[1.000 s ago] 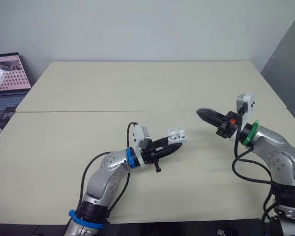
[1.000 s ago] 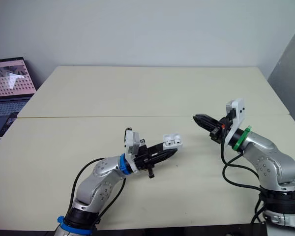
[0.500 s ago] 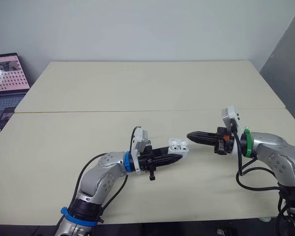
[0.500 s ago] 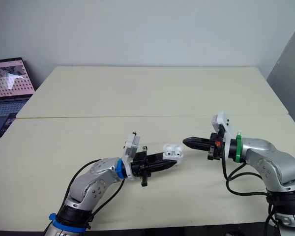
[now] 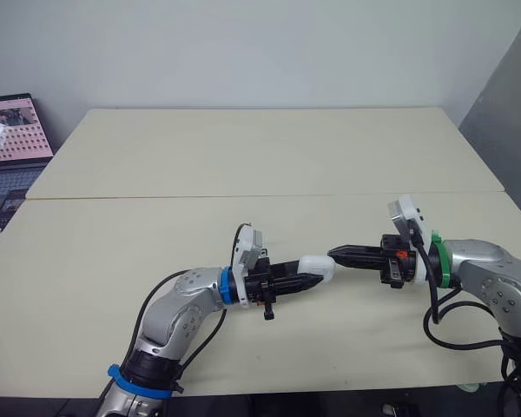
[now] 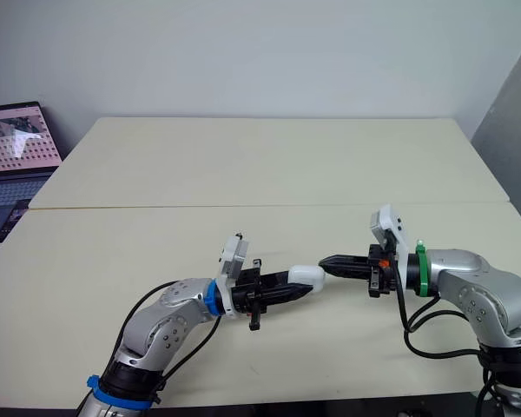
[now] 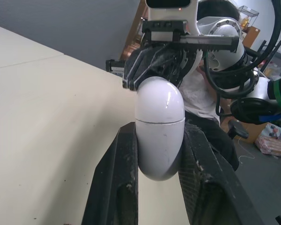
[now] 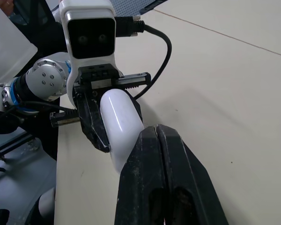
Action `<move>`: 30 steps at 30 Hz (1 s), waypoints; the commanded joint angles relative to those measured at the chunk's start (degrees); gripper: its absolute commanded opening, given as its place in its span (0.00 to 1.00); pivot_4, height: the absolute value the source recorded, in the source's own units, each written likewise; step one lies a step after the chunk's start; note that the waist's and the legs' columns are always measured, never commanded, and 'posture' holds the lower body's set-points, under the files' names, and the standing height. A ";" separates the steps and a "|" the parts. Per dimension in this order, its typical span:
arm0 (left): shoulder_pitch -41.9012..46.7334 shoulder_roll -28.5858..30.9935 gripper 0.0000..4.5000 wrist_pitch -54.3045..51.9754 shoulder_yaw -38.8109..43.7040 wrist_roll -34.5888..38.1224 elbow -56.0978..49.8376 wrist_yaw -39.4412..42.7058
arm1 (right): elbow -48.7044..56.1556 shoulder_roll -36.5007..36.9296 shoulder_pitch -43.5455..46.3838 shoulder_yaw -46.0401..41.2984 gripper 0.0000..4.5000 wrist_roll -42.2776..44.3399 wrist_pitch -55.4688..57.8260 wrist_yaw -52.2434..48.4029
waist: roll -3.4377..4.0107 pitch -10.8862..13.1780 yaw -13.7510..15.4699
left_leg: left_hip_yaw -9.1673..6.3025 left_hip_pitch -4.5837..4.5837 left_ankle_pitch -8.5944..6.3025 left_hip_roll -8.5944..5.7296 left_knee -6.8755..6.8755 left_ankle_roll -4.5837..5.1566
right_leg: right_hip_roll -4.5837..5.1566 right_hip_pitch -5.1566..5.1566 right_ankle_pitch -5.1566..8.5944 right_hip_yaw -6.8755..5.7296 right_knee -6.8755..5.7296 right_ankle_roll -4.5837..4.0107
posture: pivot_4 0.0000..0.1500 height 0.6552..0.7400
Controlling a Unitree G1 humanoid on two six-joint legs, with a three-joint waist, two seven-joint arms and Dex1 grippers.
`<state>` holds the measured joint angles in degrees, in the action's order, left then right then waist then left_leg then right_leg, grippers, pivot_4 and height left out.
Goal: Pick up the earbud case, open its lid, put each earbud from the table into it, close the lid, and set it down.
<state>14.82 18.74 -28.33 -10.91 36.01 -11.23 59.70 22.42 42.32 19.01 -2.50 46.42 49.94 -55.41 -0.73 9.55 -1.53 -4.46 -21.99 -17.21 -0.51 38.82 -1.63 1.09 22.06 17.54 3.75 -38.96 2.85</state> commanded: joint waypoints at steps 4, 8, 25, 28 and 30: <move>0.96 0.00 0.17 0.05 0.20 -0.68 -0.79 -1.31 | 2.30 -1.11 0.79 -1.49 0.01 2.95 -0.68 -0.80 | 0.00 0.00 0.00 | 0.01 0.00 0.00 0.00 0.00 0.00 | 0.00 0.00 0.00 0.01 0.00 0.00 | 1.00 1.00; 1.64 -0.52 0.17 -2.19 0.23 -2.21 0.04 -5.61 | 1.44 -1.73 0.40 -2.36 0.01 1.40 -2.67 0.90 | 0.00 0.00 0.00 | -0.01 0.00 0.00 0.00 0.00 0.00 | 0.00 0.00 0.00 0.00 0.00 0.00 | 1.00 1.00; 7.74 -1.36 0.33 -17.71 -1.85 -6.91 6.89 -14.64 | -7.45 -3.25 -11.87 -3.46 0.00 -20.01 -24.45 9.18 | -0.01 0.00 -0.06 | 0.01 -0.01 0.01 0.00 0.00 -0.01 | -0.02 0.03 0.00 0.01 -0.03 0.00 | 1.00 1.00; 7.65 -1.13 0.53 -16.98 -0.52 -6.80 6.71 -14.90 | -7.16 -4.15 -14.15 -4.30 0.00 -19.58 -24.96 9.53 | 0.00 0.00 0.03 | 0.01 -0.02 0.01 -0.01 0.00 -0.02 | 0.00 0.03 0.00 0.02 -0.02 0.00 | 1.00 1.00; 6.20 -0.19 0.66 -15.01 -0.04 -7.49 5.63 -14.78 | -7.60 -4.91 -16.27 -4.20 0.00 -20.79 -27.15 9.44 | -0.01 0.00 0.04 | 0.02 -0.02 0.01 -0.01 0.00 -0.02 | 0.01 0.02 0.00 0.03 -0.02 0.00 | 1.00 1.00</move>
<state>21.59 17.90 -45.36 -12.62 28.49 -3.75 44.44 13.28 37.65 3.62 -5.54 25.89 25.22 -46.07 -0.74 9.56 -1.49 -4.44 -22.00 -17.20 -0.52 38.82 -1.65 1.10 22.08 17.54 3.78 -38.98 2.86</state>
